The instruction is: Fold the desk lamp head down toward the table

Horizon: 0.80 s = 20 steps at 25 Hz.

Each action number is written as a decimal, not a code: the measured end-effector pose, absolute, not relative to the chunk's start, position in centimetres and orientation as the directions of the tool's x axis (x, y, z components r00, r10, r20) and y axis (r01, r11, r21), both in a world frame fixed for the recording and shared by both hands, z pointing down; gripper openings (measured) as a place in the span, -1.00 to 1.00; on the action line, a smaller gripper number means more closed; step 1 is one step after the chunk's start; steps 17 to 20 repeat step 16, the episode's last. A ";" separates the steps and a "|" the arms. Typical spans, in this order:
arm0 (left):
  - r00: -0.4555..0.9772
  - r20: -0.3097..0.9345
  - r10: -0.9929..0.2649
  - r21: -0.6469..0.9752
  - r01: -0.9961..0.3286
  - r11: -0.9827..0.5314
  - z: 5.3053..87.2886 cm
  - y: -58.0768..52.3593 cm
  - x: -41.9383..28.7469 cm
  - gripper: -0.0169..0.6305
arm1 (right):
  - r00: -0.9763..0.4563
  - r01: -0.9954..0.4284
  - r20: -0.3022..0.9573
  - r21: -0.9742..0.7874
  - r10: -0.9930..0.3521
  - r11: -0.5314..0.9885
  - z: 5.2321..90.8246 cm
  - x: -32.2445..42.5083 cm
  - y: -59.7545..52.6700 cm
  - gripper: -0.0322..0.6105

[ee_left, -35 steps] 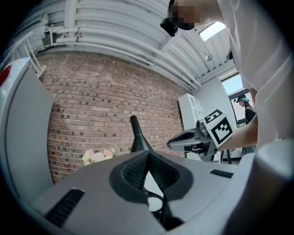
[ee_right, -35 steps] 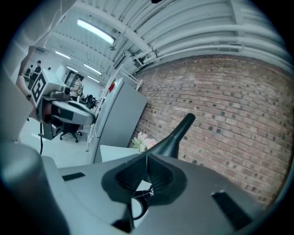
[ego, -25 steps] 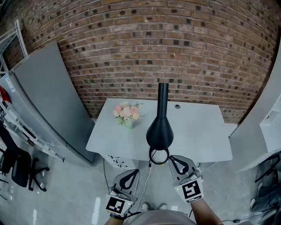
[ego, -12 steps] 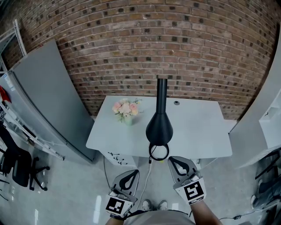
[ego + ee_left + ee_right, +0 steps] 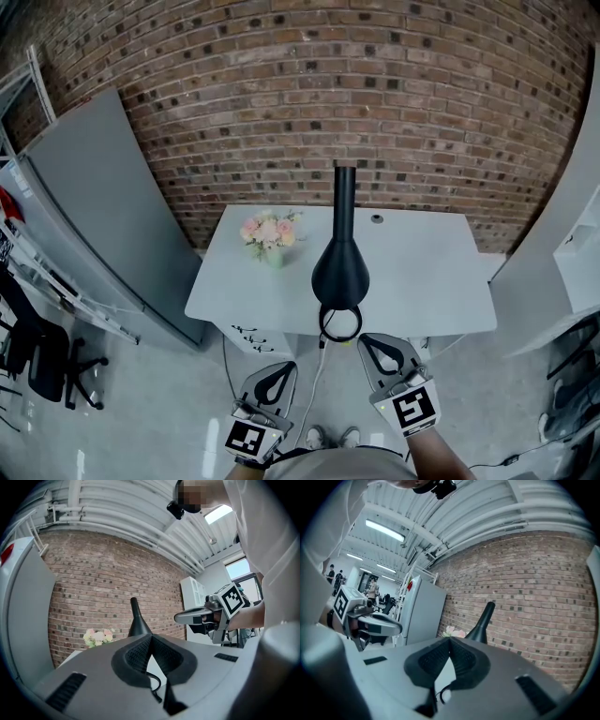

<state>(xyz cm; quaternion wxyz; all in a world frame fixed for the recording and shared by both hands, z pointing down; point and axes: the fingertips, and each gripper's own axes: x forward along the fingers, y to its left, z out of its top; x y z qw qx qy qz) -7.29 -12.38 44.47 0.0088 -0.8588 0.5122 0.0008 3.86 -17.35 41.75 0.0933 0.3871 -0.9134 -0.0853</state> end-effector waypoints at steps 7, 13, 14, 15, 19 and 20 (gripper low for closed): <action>0.477 -0.018 -0.879 -0.019 -0.879 -0.477 44.2 -12.9 -7.3 -0.92 | -0.690 -0.683 0.095 0.243 -0.717 0.689 41.3 3.6 -17.8 -0.85; 0.480 -0.032 -0.877 -0.024 -0.877 -0.479 43.8 -13.3 -7.3 -0.92 | -0.698 -0.673 0.107 0.242 -0.708 0.699 41.6 3.3 -17.8 -0.85; 0.481 -0.033 -0.876 -0.025 -0.877 -0.480 43.6 -13.4 -7.3 -0.92 | -0.699 -0.671 0.105 0.243 -0.707 0.700 41.5 3.2 -17.8 -0.84; 0.482 -0.034 -0.876 -0.026 -0.876 -0.481 43.5 -13.4 -7.2 -0.92 | -0.700 -0.671 0.103 0.243 -0.706 0.701 41.3 3.2 -17.8 -0.85; 0.483 -0.035 -0.875 -0.027 -0.876 -0.482 43.4 -13.5 -7.2 -0.92 | -0.701 -0.670 0.101 0.244 -0.706 0.701 41.2 3.1 -17.9 -0.85; 0.483 -0.035 -0.875 -0.027 -0.876 -0.482 43.4 -13.5 -7.2 -0.92 | -0.701 -0.670 0.101 0.244 -0.706 0.701 41.2 3.1 -17.9 -0.85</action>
